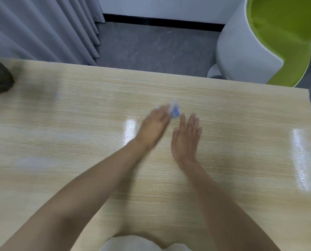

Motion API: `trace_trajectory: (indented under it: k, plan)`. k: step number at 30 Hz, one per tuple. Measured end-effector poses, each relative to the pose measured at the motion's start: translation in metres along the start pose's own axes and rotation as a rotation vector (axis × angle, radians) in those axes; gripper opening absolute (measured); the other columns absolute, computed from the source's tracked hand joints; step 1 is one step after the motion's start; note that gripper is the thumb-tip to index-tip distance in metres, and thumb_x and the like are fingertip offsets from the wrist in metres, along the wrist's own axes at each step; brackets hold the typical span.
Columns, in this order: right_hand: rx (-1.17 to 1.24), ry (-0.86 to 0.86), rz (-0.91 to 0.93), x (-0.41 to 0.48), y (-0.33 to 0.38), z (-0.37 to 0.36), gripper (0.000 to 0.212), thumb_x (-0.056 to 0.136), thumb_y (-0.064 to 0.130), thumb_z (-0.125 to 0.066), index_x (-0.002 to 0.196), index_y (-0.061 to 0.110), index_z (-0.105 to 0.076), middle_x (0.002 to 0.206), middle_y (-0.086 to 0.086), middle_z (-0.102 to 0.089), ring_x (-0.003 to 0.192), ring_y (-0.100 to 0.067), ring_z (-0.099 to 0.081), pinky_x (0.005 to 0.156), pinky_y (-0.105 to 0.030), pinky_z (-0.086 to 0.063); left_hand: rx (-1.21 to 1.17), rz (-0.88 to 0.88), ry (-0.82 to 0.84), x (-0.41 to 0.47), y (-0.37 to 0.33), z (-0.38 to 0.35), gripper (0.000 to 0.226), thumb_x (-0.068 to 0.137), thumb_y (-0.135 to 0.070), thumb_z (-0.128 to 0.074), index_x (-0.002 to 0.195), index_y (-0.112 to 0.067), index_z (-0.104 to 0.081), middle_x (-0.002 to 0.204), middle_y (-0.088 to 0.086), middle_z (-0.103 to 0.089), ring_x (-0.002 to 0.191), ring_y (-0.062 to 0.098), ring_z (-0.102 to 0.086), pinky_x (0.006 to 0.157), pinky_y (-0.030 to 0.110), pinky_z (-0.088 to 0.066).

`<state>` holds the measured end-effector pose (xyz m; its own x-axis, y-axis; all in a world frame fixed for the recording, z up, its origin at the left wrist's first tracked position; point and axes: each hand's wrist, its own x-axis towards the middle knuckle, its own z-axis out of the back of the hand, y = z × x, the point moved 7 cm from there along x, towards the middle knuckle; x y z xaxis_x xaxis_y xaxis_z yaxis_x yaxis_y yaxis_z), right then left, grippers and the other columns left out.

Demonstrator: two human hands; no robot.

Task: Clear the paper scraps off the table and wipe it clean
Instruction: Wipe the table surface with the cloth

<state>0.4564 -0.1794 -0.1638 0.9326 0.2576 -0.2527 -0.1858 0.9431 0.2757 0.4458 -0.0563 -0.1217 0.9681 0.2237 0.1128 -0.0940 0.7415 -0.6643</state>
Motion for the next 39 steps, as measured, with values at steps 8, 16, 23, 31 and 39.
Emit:
trace_trajectory:
  k: [8,16,23,31,39]
  plan:
    - [-0.032,-0.003,-0.012,-0.001,0.000,0.001,0.057,0.102,0.029,-0.029,0.153,0.019,-0.005,0.159,-0.012,0.006,0.147,-0.027,0.008,0.119,-0.045,0.004,-0.209,0.591,-0.291,0.047,0.088,0.049,0.044,0.097,-0.050,-0.028,0.138,-0.040,-0.041,0.141,-0.015,-0.047,0.131,0.011,-0.040,0.111,0.034,-0.028]
    - [-0.076,-0.010,0.018,0.000,-0.004,0.002,0.054,0.102,0.032,-0.024,0.152,0.016,-0.011,0.159,-0.013,0.004,0.147,-0.026,0.006,0.119,-0.043,0.003,-0.096,0.046,0.325,0.079,-0.012,-0.051,0.043,0.101,-0.042,-0.034,0.142,-0.031,-0.040,0.148,-0.010,-0.039,0.134,0.012,-0.035,0.111,0.030,-0.024]
    - [-0.034,-0.011,0.025,-0.001,-0.003,-0.001,0.055,0.102,0.033,-0.023,0.153,0.018,-0.004,0.159,-0.013,0.007,0.147,-0.027,0.010,0.119,-0.044,0.006,-0.279,0.657,-0.342,0.091,0.063,0.009,0.045,0.100,-0.041,-0.029,0.144,-0.033,-0.035,0.148,-0.008,-0.038,0.133,0.011,-0.034,0.110,0.032,-0.027]
    - [-0.073,-0.015,0.000,0.001,-0.004,-0.002,0.056,0.101,0.031,-0.026,0.153,0.018,-0.007,0.159,-0.014,0.004,0.147,-0.029,0.006,0.118,-0.045,0.003,-0.076,0.170,0.221,0.105,0.012,-0.035,0.044,0.102,-0.024,-0.031,0.146,-0.016,-0.035,0.156,0.003,-0.025,0.142,0.022,-0.022,0.113,0.032,-0.017]
    - [-0.006,-0.059,0.011,-0.007,0.018,-0.001,0.058,0.099,0.019,-0.034,0.152,0.015,-0.012,0.158,-0.019,0.005,0.147,-0.032,0.005,0.119,-0.048,-0.002,-0.363,0.851,-0.612,0.037,0.168,0.108,0.040,0.093,-0.044,-0.036,0.124,-0.026,-0.054,0.118,0.002,-0.059,0.110,0.023,-0.052,0.096,0.040,-0.039]
